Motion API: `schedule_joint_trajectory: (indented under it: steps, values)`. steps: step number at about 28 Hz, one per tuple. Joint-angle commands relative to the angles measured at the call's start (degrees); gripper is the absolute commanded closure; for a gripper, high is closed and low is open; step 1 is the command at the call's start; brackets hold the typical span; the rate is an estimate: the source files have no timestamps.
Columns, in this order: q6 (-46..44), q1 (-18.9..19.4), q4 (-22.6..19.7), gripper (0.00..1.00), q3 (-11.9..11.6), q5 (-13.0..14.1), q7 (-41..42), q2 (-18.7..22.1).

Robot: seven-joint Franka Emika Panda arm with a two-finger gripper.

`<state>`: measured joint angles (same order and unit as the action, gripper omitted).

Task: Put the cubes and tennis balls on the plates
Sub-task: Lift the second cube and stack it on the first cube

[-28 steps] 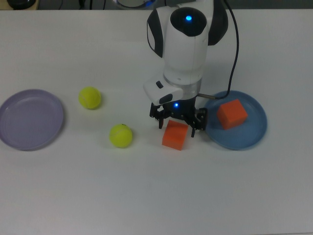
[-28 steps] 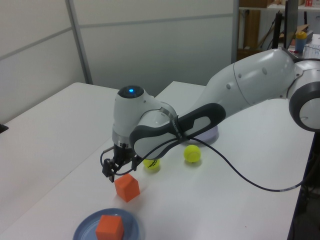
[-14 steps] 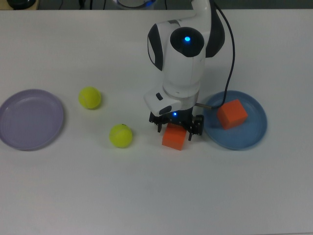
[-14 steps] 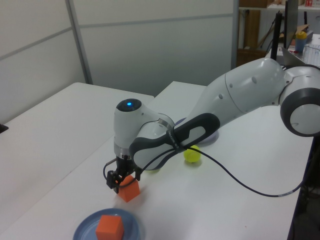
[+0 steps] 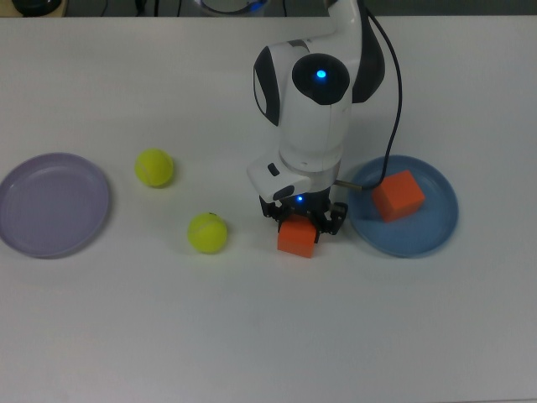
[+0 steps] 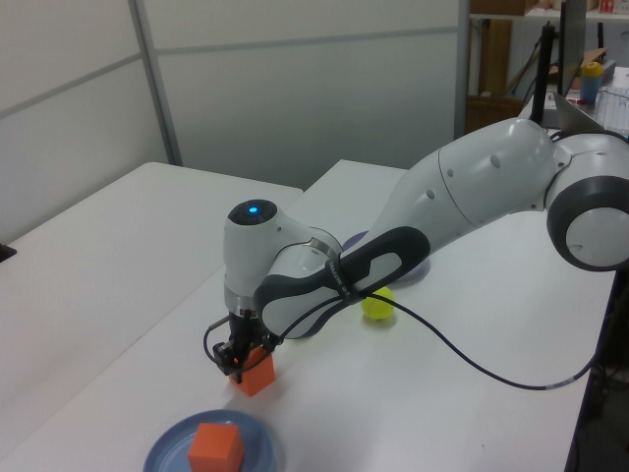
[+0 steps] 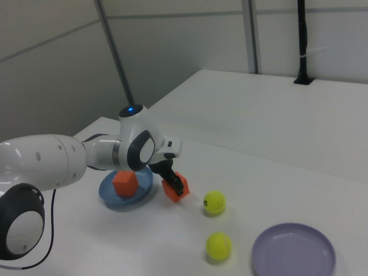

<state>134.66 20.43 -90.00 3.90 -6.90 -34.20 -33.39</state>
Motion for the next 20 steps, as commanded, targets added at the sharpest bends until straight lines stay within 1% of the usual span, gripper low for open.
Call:
schedule_joint_trajectory:
  steps: [1,4,5,8,11,16,20]
  values:
    - [0.17,-0.04,-0.08,1.00,0.05,0.39,0.63,2.62]
    - [-0.27,0.22,-0.17,1.00,0.58,0.39,0.63,5.26]
    - [-0.54,0.31,-0.35,1.00,1.37,0.39,0.63,6.75]
    - [-0.97,0.40,-0.52,1.00,3.83,0.39,0.54,8.86]
    - [-3.60,0.40,-0.52,1.00,6.28,0.39,0.28,10.18]
    - [-5.80,0.49,-0.52,1.00,9.80,0.31,-0.16,11.15]
    - [-7.04,0.66,-0.70,1.00,11.30,0.30,-0.86,11.16]
